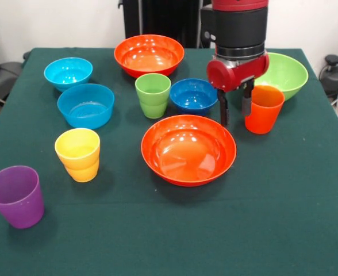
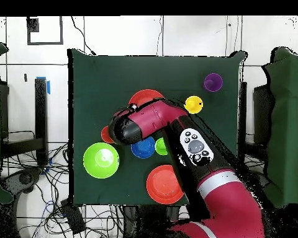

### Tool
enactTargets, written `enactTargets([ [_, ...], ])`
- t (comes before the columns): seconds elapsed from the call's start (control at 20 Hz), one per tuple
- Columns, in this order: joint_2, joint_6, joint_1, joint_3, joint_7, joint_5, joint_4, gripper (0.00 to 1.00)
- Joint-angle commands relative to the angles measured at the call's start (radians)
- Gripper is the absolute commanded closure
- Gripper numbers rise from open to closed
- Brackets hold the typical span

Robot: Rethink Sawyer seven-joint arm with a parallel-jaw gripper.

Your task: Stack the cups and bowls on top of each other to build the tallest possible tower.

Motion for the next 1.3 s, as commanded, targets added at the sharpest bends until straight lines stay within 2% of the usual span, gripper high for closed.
enactTargets([
  [0.05, -0.014, 0.101, -0.006, 0.059, -0.109, 0.023, 0.053, 0.00],
  [0.35, -0.030, 0.145, -0.012, 0.078, -0.117, 0.073, 0.082, 0.00],
  [0.6, -0.038, 0.167, -0.012, 0.086, -0.138, 0.082, 0.090, 0.00],
  [1.3, 0.012, 0.209, -0.013, 0.109, -0.217, 0.021, 0.093, 0.00],
])
